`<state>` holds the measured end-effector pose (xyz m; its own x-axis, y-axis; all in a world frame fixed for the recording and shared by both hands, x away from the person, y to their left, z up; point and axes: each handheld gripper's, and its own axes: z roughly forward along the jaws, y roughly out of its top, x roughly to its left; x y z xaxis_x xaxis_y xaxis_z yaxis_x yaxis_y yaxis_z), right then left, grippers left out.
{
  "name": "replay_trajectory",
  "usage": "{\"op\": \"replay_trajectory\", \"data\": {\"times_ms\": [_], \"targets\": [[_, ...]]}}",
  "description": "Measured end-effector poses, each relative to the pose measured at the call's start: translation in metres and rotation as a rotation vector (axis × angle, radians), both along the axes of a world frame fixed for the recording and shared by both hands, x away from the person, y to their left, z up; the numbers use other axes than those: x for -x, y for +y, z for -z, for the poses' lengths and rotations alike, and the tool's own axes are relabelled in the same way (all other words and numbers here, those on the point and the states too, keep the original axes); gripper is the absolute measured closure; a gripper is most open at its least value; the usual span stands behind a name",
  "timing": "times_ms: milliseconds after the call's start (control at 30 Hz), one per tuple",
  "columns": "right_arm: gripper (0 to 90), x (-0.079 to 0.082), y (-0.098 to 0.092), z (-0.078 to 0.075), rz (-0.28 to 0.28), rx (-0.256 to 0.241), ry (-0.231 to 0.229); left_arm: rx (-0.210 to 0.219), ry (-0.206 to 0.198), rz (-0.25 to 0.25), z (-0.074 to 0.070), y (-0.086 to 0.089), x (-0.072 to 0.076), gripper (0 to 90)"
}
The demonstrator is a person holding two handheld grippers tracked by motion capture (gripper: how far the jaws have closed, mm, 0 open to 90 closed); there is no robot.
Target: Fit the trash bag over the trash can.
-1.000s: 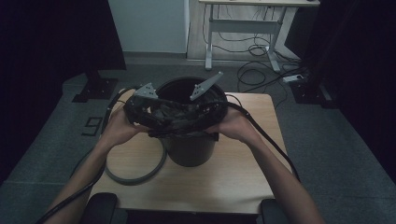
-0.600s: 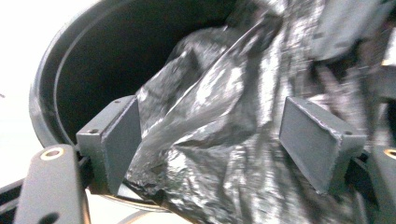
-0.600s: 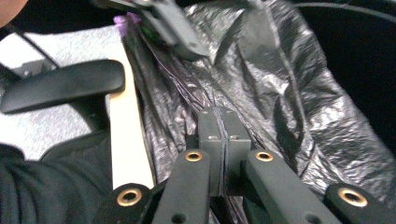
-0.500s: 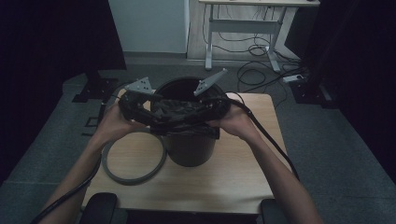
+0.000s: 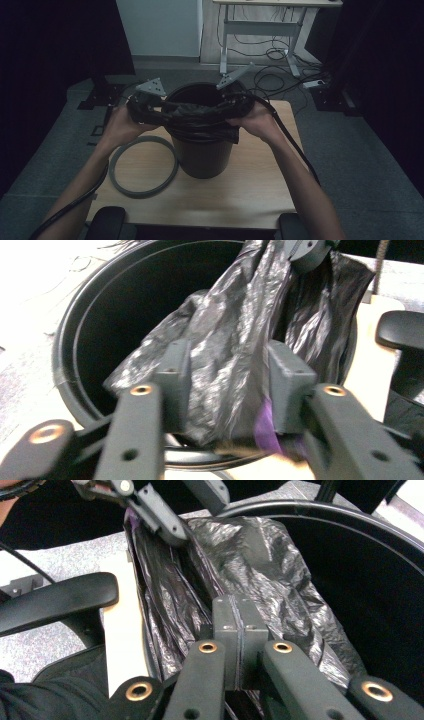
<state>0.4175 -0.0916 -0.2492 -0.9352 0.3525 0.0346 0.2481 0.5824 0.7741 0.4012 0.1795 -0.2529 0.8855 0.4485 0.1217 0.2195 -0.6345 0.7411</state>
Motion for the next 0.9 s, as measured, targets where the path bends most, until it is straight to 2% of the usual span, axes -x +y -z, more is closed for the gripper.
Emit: {"op": "replay_trajectory", "data": {"times_ms": [133,200,267,333,533,633,733,767,800,867,900], "targets": [[88.8,-0.006,-0.004,0.007,0.011,0.006,0.020,0.002,0.016,0.004,0.003,-0.002,-0.001,81.6],[78.4,-0.008,-0.003,0.008,0.017,0.027,0.022,-0.018,0.006,-0.010,0.004,-0.004,-0.002,87.0],[72.3,-0.008,-0.004,0.006,0.031,0.035,0.012,-0.017,0.024,-0.013,0.004,-0.004,-0.005,88.0],[70.3,-0.006,-0.004,0.000,0.034,0.031,-0.003,-0.012,0.037,-0.025,0.004,-0.005,-0.007,88.0],[68.5,0.005,0.008,-0.021,-0.020,0.016,-0.032,0.018,0.057,-0.028,-0.001,-0.005,-0.010,87.9],[61.4,0.008,0.025,-0.017,-0.067,0.029,-0.029,0.035,0.063,-0.019,-0.002,-0.005,-0.010,87.7],[56.3,0.004,0.044,-0.006,-0.074,0.056,-0.036,0.051,0.059,-0.008,-0.003,-0.006,-0.010,87.7],[56.7,0.002,0.049,-0.002,-0.068,0.059,-0.038,0.057,0.058,-0.005,-0.003,-0.006,-0.010,87.7],[62.1,-0.001,0.054,0.002,-0.061,0.072,-0.043,0.058,0.056,-0.004,-0.003,-0.006,-0.010,87.7],[82.5,-0.005,0.060,0.009,-0.052,0.097,-0.064,0.053,0.052,-0.005,-0.002,-0.006,-0.010,87.8],[88.4,-0.006,0.061,0.011,-0.045,0.106,-0.078,0.049,0.044,-0.012,-0.001,-0.005,-0.010,88.0]]}}
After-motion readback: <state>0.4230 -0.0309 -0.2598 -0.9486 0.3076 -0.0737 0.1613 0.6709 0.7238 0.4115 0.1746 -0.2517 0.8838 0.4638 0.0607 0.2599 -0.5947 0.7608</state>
